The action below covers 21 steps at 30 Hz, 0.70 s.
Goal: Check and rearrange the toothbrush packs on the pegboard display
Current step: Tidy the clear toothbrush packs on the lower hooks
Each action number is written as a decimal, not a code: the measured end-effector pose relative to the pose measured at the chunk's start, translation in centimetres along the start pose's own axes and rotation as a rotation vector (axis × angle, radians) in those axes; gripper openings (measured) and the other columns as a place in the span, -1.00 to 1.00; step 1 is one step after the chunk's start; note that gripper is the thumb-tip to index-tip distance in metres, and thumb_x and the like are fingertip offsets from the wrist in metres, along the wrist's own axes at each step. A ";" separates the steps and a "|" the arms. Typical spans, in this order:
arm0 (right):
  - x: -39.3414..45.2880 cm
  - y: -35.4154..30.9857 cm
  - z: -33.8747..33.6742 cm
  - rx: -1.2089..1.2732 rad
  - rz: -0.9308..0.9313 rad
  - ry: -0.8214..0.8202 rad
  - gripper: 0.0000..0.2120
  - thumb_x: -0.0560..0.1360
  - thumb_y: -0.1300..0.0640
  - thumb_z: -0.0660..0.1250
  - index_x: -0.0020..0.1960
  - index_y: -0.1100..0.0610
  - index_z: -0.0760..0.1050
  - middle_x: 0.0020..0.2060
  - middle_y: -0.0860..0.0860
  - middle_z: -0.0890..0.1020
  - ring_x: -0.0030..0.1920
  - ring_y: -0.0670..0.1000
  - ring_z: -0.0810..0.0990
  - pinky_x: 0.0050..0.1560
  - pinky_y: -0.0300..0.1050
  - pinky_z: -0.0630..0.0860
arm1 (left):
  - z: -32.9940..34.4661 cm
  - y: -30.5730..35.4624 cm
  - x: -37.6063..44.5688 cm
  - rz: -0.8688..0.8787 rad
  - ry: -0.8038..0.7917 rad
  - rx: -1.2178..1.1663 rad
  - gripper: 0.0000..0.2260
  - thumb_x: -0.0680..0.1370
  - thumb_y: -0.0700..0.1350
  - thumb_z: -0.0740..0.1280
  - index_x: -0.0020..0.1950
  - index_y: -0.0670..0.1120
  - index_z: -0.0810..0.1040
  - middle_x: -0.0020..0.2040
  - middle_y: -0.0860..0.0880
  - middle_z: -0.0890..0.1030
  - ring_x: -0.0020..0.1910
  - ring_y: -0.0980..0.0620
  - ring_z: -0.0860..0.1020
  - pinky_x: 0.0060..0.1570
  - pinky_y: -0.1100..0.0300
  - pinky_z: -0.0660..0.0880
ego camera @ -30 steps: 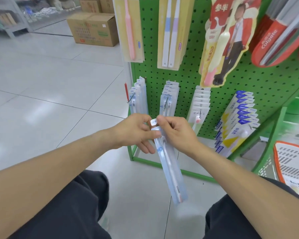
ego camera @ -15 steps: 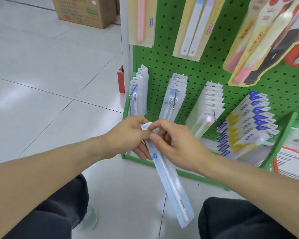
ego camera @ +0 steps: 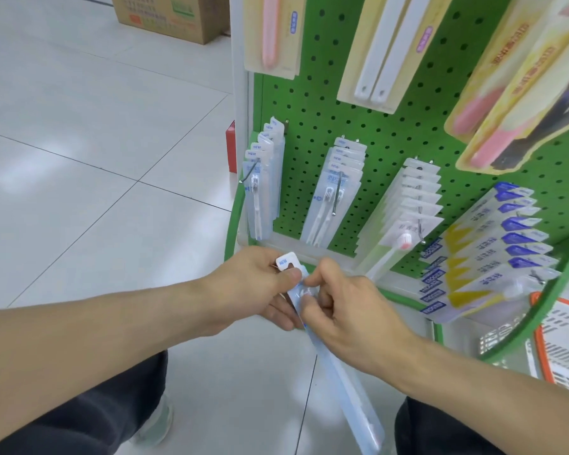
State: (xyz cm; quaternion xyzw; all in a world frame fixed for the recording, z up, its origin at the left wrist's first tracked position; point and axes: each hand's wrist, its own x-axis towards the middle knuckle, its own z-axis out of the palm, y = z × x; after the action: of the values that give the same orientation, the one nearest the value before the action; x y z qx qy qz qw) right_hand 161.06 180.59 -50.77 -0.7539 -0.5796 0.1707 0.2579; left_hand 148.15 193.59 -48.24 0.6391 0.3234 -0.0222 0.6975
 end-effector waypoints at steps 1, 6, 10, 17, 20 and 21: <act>-0.1 -0.1 -0.2 0.020 0.018 0.018 -0.86 0.56 -0.01 0.23 -0.11 -0.03 0.29 -0.51 -0.19 0.50 -0.42 -0.04 0.46 -0.42 -0.22 0.30 | 0.2 0.0 0.1 0.014 0.001 0.017 -0.80 0.69 -0.15 0.23 0.01 -0.25 0.55 -0.11 -0.30 0.69 -0.20 -0.17 0.70 -0.20 0.12 0.65; 0.8 0.1 -1.0 0.088 0.068 0.151 -0.77 0.55 0.06 0.34 -0.23 0.05 0.36 -0.49 0.00 0.54 -0.44 0.04 0.46 -0.45 -0.24 0.32 | 0.8 0.5 0.5 0.001 -0.009 -0.053 -0.64 0.67 0.00 0.24 -0.05 -0.25 0.64 -0.17 -0.19 0.67 -0.25 -0.03 0.65 -0.14 0.12 0.64; 1.4 0.2 -2.0 0.242 0.169 0.179 -0.82 0.60 0.07 0.30 -0.17 0.07 0.41 -0.48 0.11 0.59 -0.52 0.09 0.50 -0.44 -0.01 0.47 | 0.8 0.8 0.4 -0.021 -0.178 -0.023 -0.63 0.68 0.00 0.21 0.19 -0.28 0.62 0.10 -0.20 0.70 0.05 -0.17 0.68 0.10 0.03 0.63; 1.6 0.4 -1.8 0.495 0.175 0.099 -0.81 0.52 0.06 0.48 0.02 -0.02 0.48 -0.42 0.03 0.62 -0.46 -0.01 0.59 -0.38 -0.21 0.48 | 0.4 0.5 0.5 0.034 -0.075 0.002 -0.85 0.66 -0.28 0.25 0.05 -0.22 0.62 -0.03 -0.20 0.73 -0.02 -0.11 0.71 0.05 0.05 0.65; 1.2 0.9 -1.2 0.321 0.076 0.080 -0.68 0.45 0.15 0.54 0.12 -0.05 0.53 -0.39 -0.08 0.60 -0.42 -0.12 0.53 -0.29 -0.32 0.46 | 0.0 -0.4 0.8 -0.008 0.022 0.012 -0.85 0.67 -0.27 0.23 0.11 -0.21 0.60 -0.05 -0.17 0.73 -0.02 -0.11 0.70 0.08 0.00 0.64; 1.1 0.9 -1.0 0.275 0.064 0.103 -0.69 0.44 0.14 0.55 0.12 -0.06 0.56 -0.38 -0.07 0.58 -0.41 -0.12 0.51 -0.29 -0.36 0.42 | -0.1 -0.7 0.9 -0.022 0.034 0.011 -0.83 0.67 -0.27 0.22 0.13 -0.22 0.60 -0.05 -0.17 0.72 -0.02 -0.11 0.70 0.08 -0.01 0.64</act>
State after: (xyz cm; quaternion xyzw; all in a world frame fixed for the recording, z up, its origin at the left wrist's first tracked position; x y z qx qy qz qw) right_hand 162.66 181.33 -50.46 -0.7375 -0.5122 0.2176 0.3827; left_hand 148.50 193.90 -49.25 0.6396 0.3419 -0.0207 0.6882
